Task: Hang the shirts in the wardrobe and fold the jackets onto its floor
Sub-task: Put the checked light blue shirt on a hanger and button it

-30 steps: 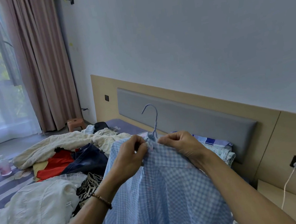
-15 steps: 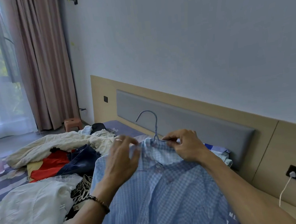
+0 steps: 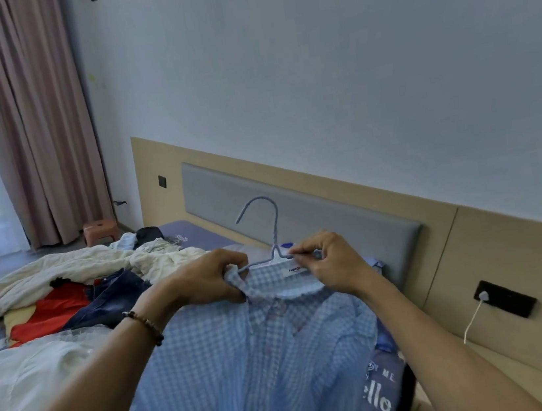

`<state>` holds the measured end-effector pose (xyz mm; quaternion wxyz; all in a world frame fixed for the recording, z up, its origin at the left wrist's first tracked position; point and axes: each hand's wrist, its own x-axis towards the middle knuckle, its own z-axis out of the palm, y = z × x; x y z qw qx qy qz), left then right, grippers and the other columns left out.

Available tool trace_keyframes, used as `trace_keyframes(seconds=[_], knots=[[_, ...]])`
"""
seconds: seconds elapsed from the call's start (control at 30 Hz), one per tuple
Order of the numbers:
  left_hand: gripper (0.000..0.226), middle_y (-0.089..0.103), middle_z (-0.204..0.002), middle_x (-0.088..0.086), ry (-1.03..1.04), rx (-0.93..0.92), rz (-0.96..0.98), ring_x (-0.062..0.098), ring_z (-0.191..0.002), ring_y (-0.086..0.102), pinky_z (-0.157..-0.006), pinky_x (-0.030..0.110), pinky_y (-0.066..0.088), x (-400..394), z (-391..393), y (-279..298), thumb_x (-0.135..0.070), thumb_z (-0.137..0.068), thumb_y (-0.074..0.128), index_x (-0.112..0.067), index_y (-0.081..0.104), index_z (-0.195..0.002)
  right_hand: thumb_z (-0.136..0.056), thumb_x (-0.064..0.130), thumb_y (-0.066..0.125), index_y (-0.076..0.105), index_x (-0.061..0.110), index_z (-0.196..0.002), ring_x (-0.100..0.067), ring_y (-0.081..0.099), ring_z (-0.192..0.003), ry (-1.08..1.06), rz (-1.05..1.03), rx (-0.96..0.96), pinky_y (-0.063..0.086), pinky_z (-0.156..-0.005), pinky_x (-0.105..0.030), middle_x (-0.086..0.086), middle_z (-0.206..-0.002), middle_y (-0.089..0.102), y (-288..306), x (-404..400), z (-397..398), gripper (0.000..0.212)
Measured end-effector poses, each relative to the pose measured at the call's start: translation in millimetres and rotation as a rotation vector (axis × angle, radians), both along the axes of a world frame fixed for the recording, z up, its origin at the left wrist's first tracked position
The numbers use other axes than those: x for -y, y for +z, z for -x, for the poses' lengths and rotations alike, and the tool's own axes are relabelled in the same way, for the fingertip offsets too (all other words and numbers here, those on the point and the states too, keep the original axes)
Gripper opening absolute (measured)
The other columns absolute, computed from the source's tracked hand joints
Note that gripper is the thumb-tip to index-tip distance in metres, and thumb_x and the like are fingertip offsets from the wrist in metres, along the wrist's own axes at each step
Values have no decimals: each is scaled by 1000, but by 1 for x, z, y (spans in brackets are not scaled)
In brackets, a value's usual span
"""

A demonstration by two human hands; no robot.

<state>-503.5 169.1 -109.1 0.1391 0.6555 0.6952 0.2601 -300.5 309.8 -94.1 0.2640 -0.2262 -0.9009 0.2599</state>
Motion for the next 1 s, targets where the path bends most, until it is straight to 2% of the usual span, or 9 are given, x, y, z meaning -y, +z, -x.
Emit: trace_keyframes(seconds=[0.13, 0.23, 0.3, 0.37, 0.47, 0.67, 0.8, 0.93, 1.0], knots=[[25, 60, -78, -6, 133, 55, -13, 11, -69, 51, -67, 33, 42, 10, -17, -7, -32, -73, 77, -35, 57, -88, -91, 3, 66, 76, 2, -102, 22, 54, -73, -106, 23, -79, 44, -69, -3, 20, -77, 58, -5, -18, -33, 15], [56, 63, -101, -16, 171, 78, 68, 5, -88, 59, -82, 29, 47, 16, -48, 3, -53, -69, 82, -38, 54, -114, -92, 7, 66, 77, 7, -102, 2, 65, -84, -100, 96, -122, 56, -87, -28, 6, -89, 72, -5, -18, -51, 15], [39, 65, -80, -21, 201, 64, 30, -3, -73, 57, -71, 19, 44, 19, -77, 11, -55, -72, 79, -26, 68, -96, -93, 8, 65, 77, 9, -102, -10, 67, -90, -76, 123, -128, 55, -90, -34, 4, -92, 72, -4, -18, -69, 15], [23, 62, -60, -12, 256, 89, -38, 0, -57, 52, -58, 20, 39, 21, -90, 14, -43, -80, 77, -22, 69, -75, -93, 8, 65, 76, 8, -102, -10, 66, -87, -60, 146, -133, 55, -82, -24, 4, -90, 71, -3, -19, -73, 15], [21, 62, -69, -6, 361, 126, -129, 9, -64, 55, -58, 24, 39, 22, -151, 25, -36, -82, 76, -17, 69, -83, -93, 7, 64, 76, 7, -102, -6, 64, -81, 5, 119, -121, 46, -68, -9, 0, -91, 72, 11, -15, -116, 16], [13, 67, -63, -6, 406, 348, -122, 3, -63, 61, -60, 16, 45, 27, -213, 52, -20, -86, 74, -9, 73, -80, -91, 9, 64, 78, 13, -91, -16, 62, -68, 106, 4, -44, 44, -62, -23, -7, -83, 74, 57, -11, -156, 14], [13, 74, -73, 0, 458, 409, -156, 5, -67, 63, -68, 22, 50, 36, -224, 61, -26, -82, 78, -13, 79, -80, -89, 11, 67, 77, 14, -89, -6, 61, -68, 136, 4, 3, 46, -61, -17, 0, -77, 71, 77, -12, -152, 11], [21, 71, -71, -4, 531, 386, 27, 8, -70, 61, -61, 21, 44, 41, -212, 28, -34, -75, 84, -14, 79, -79, -90, 9, 66, 77, 8, -95, -14, 56, -64, 188, 68, 134, 44, -63, -28, -12, -75, 69, 38, -18, -125, 12], [28, 63, -61, -5, 565, 373, 82, 9, -62, 56, -58, 22, 42, 39, -196, -10, -36, -72, 85, -9, 77, -74, -91, 9, 65, 76, 6, -98, -10, 55, -63, 199, 122, 198, 43, -63, -23, -7, -73, 68, -1, -21, -106, 14]])
